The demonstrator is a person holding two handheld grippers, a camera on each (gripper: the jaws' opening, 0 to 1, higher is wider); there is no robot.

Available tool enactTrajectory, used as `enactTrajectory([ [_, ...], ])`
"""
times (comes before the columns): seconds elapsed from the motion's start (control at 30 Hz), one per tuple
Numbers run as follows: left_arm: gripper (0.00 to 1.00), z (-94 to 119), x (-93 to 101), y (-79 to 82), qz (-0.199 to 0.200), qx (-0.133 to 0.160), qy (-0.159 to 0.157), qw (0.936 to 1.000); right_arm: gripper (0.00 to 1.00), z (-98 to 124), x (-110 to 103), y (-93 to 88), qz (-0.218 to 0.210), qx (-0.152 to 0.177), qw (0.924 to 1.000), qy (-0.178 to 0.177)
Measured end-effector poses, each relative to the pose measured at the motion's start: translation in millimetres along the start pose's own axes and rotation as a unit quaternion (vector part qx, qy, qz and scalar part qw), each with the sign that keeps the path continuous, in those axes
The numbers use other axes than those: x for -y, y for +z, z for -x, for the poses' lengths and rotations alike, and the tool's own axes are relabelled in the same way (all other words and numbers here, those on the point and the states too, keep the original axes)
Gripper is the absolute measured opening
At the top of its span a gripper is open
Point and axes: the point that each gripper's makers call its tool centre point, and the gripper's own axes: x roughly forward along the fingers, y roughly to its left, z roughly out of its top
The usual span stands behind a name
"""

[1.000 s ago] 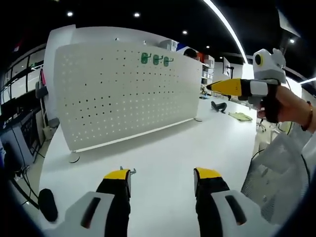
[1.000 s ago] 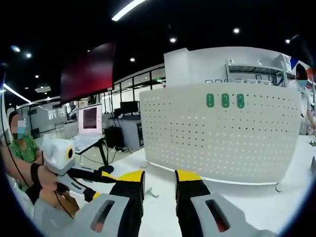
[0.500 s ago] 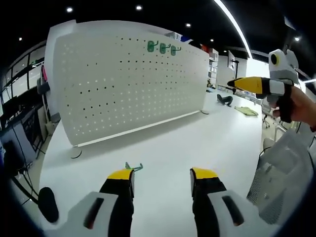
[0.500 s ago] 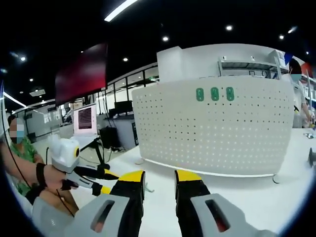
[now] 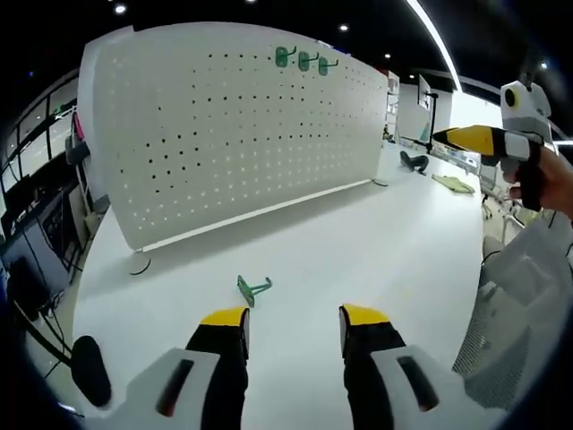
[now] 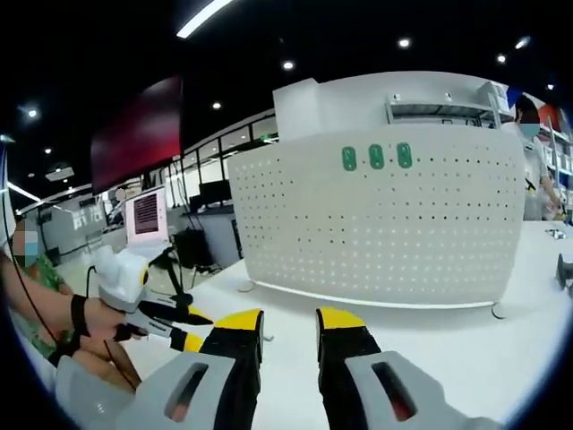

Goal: Insert the hook assembly into the mounting plate slot until the hook locks in place.

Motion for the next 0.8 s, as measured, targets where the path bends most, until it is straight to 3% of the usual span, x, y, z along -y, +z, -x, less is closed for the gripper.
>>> enactTrajectory([
  [0.43, 0.32, -18, -13.1, -8.0, 0.014, -0.024, 0.006, 0.9996, 0.21, 2, 6, -10.2, -0.016, -0.008, 0.9998, -0.007],
  [0.8, 0.20, -33, -21.3, -3.7, 0.013, -0.033, 0.014, 0.9993, 0.20, 2, 5, -19.5, -0.026, -0.017, 0.9995, -0.007],
])
